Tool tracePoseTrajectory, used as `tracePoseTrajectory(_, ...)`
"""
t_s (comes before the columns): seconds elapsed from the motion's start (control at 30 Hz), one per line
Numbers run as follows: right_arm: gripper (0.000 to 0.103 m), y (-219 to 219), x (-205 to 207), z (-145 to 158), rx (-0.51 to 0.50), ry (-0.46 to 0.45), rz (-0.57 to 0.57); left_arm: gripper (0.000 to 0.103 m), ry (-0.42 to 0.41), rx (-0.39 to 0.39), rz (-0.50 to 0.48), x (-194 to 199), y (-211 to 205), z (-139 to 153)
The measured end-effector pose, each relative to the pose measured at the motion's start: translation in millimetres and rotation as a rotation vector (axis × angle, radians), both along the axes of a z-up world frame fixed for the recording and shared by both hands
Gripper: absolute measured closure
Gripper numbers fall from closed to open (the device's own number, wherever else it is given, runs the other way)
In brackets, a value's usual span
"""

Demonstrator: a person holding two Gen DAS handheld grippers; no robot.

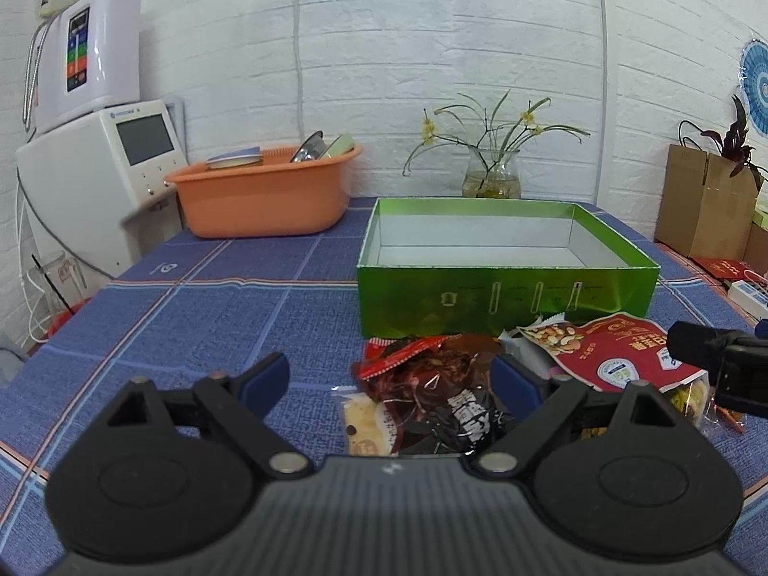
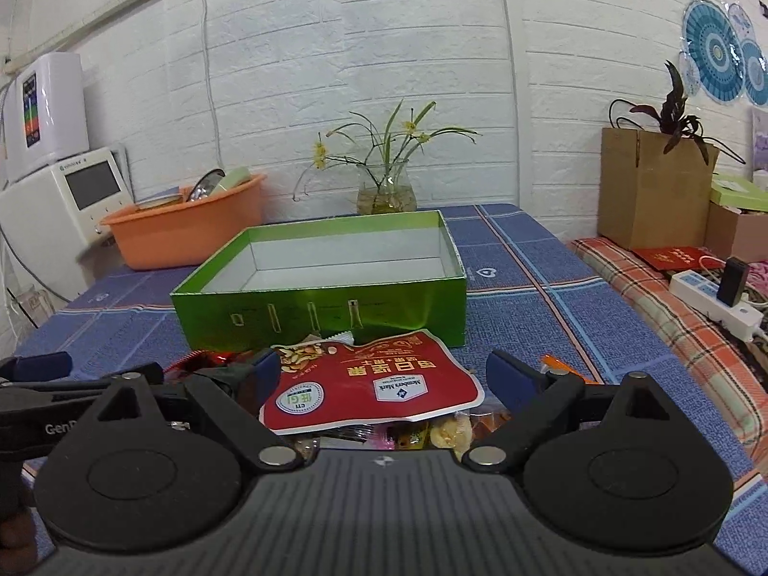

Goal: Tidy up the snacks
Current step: 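Approach the snack pile with both tools, grippers open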

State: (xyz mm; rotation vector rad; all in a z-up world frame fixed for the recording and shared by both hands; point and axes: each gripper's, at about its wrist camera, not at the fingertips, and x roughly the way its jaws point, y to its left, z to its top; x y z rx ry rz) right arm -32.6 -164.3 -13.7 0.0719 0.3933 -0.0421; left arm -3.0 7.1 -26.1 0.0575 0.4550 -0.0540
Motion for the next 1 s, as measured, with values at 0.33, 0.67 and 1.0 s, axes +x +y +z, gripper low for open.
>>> tracePoseTrajectory(0.33, 0.000, 16, -9, 1, -0.053, 0.015, -0.054, 0.013, -0.014, 0.025, 0.018, -13, 5, 1)
tracePoseTrajectory(0.67, 0.000, 24, -42, -10, -0.040, 0.103, -0.037, 0.013, 0.018, 0.033, 0.024, -49, 13, -9)
tracePoseTrajectory(1.0, 0.000, 28, -76, -17, -0.046, 0.086, -0.046, 0.013, 0.020, 0.030, 0.033, -80, 18, -17)
